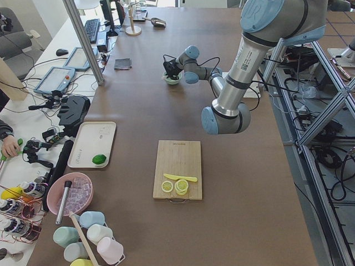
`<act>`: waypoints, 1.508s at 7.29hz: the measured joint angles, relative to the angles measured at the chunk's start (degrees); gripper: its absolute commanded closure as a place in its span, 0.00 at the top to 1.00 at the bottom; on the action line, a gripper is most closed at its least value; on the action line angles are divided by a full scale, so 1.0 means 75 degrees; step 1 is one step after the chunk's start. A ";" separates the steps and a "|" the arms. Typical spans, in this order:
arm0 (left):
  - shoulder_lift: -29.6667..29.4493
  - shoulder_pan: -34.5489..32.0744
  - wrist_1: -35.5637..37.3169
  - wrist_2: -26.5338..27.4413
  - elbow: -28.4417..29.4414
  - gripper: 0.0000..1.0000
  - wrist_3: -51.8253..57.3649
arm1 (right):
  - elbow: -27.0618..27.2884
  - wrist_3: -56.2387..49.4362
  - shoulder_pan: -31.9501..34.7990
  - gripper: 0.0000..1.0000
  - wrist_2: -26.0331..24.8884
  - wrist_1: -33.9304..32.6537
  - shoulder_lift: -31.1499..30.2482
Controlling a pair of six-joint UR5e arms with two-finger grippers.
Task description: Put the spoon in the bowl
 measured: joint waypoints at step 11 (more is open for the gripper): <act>0.1267 -0.0931 0.5599 -0.1981 -0.4352 0.97 0.4527 | -0.0451 -0.0018 0.0000 1.00 -0.0194 0.0007 -0.0055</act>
